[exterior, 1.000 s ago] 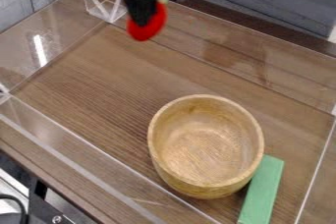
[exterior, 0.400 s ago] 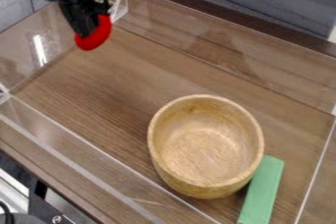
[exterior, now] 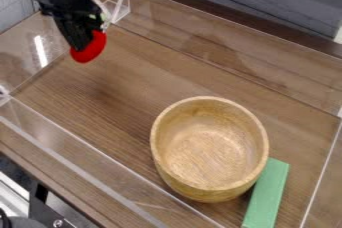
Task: Move the red object to the left side of the table
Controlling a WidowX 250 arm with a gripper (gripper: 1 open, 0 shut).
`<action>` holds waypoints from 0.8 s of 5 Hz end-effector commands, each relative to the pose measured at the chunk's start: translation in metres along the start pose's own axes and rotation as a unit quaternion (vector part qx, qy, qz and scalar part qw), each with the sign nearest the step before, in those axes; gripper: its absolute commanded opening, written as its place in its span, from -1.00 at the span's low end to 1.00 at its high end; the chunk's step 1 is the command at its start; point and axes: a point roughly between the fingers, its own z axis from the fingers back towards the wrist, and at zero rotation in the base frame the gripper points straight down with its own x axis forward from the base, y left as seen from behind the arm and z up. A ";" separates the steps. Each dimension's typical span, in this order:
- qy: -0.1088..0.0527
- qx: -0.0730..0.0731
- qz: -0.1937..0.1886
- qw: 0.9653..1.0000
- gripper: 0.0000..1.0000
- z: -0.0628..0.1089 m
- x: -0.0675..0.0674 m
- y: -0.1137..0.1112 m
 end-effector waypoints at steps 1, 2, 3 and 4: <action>-0.008 0.002 -0.002 1.000 -1.00 -0.004 0.003 0.008; 0.001 -0.007 -0.001 1.000 -1.00 -0.014 0.003 0.012; 0.010 -0.017 0.000 1.000 -1.00 -0.022 0.004 0.014; 0.019 -0.017 0.005 1.000 1.00 -0.021 0.004 0.018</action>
